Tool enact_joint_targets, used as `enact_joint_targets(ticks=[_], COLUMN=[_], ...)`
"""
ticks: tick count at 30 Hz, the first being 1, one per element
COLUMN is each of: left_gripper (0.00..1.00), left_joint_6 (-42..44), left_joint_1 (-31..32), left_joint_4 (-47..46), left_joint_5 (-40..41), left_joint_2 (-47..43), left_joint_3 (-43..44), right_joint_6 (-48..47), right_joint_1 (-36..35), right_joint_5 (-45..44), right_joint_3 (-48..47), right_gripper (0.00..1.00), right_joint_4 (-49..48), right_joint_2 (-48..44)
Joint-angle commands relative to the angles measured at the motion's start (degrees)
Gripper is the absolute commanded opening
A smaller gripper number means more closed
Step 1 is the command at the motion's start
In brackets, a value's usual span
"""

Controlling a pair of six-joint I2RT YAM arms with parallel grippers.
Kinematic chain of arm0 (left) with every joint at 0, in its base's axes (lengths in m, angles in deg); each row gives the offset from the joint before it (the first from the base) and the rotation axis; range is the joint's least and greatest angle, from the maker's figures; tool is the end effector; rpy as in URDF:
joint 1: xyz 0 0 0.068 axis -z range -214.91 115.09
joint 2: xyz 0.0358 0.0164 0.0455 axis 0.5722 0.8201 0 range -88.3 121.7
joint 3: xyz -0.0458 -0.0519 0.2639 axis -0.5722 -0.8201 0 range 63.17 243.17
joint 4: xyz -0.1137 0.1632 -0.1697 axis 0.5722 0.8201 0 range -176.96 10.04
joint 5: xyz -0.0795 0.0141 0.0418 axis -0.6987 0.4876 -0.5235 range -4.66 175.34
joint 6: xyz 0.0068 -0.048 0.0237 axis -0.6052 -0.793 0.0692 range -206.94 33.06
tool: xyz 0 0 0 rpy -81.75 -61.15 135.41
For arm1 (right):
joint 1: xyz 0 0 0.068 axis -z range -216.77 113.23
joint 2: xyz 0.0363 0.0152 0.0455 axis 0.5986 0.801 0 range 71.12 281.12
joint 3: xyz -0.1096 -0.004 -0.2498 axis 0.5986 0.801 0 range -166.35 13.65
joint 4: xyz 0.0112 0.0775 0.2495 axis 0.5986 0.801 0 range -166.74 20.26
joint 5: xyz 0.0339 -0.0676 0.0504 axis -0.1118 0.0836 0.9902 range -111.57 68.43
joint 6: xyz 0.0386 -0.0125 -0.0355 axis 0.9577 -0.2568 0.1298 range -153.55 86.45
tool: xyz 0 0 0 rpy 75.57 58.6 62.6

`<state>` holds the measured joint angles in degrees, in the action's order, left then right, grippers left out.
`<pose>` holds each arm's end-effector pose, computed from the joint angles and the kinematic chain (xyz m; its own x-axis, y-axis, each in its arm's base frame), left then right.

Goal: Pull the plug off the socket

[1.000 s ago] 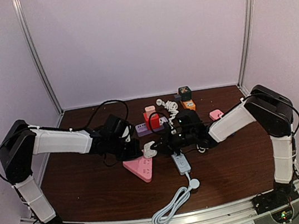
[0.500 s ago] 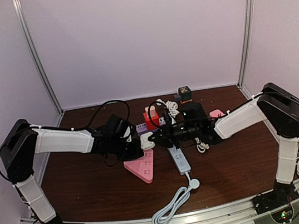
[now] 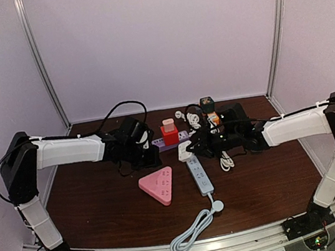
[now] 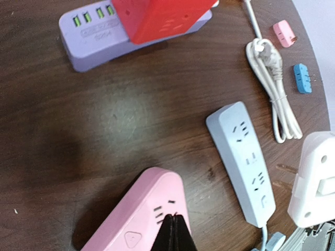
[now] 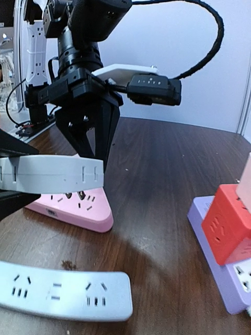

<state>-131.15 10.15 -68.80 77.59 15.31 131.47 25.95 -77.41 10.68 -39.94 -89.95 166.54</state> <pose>0.2662 -0.2735 0.1896 -0.9355 -0.0407 -0.3510 0.1475 0.8576 -0.4927 0.2599 0.2481 0.2077 -0.9654 0.1319 -0.2252 -0.1466 0.4398 0.8861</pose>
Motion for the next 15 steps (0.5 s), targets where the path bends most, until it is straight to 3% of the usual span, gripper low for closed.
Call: enact_joint_targets(ticks=[1,9,15], left_gripper=[0.0,0.0,0.0], left_joint_6=[2.32,3.1,3.63], left_joint_1=[-0.25,-0.26,-0.28], left_joint_4=[1.82,2.06,2.39], left_joint_5=[0.42,0.48,1.3], left_joint_2=[-1.99,-3.96,-4.96], left_joint_3=[3.53,3.96,3.61], right_joint_6=[-8.88,-18.92,-23.51], right_joint_1=[2.51,10.51,12.52], right_joint_5=[-8.81,-24.91,-31.89], right_joint_3=[0.85,0.05,-2.14], right_gripper=[0.03,0.03,0.03], right_joint_4=[15.57,37.99,47.14], right_joint_2=[-7.4,-15.72,-16.0])
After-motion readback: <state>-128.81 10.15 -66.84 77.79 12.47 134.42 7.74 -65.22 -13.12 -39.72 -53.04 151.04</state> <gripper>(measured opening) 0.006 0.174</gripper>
